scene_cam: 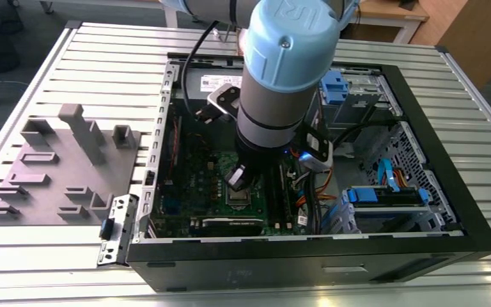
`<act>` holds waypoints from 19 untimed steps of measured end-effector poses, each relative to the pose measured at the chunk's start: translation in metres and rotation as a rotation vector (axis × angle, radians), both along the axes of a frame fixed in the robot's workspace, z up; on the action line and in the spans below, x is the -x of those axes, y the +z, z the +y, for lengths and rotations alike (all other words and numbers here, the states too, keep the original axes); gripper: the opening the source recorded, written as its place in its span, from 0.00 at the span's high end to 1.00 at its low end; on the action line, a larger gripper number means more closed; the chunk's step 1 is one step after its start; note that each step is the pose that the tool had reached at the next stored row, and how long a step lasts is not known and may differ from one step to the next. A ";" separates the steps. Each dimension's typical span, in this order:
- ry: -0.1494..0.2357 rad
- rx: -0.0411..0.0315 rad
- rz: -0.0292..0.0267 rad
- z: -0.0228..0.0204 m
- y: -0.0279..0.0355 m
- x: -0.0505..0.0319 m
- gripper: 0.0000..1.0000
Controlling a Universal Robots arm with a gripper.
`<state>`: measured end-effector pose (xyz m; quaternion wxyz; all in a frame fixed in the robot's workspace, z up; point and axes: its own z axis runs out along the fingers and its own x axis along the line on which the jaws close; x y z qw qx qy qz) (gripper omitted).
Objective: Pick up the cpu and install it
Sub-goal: 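Install the first cpu locking lever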
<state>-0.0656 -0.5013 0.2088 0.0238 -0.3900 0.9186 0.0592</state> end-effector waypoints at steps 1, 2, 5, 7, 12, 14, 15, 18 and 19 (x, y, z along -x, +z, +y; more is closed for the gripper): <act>-0.003 0.0001 0.0000 -0.0003 -0.0001 0.0001 0.89; -0.006 0.0003 0.0000 -0.0007 -0.0003 0.0002 0.89; -0.014 0.0008 0.0000 -0.0024 -0.0010 0.0002 0.89; -0.020 0.0010 0.0000 -0.0041 -0.0014 0.0001 0.89; -0.032 0.0022 0.0001 -0.0083 -0.0014 0.0001 0.89; -0.037 0.0029 0.0000 -0.0093 -0.0015 0.0000 0.89; -0.040 0.0034 0.0000 -0.0098 -0.0016 -0.0001 0.89; -0.047 0.0050 0.0000 -0.0113 -0.0016 -0.0006 0.89; -0.049 0.0057 0.0000 -0.0118 -0.0016 -0.0009 0.89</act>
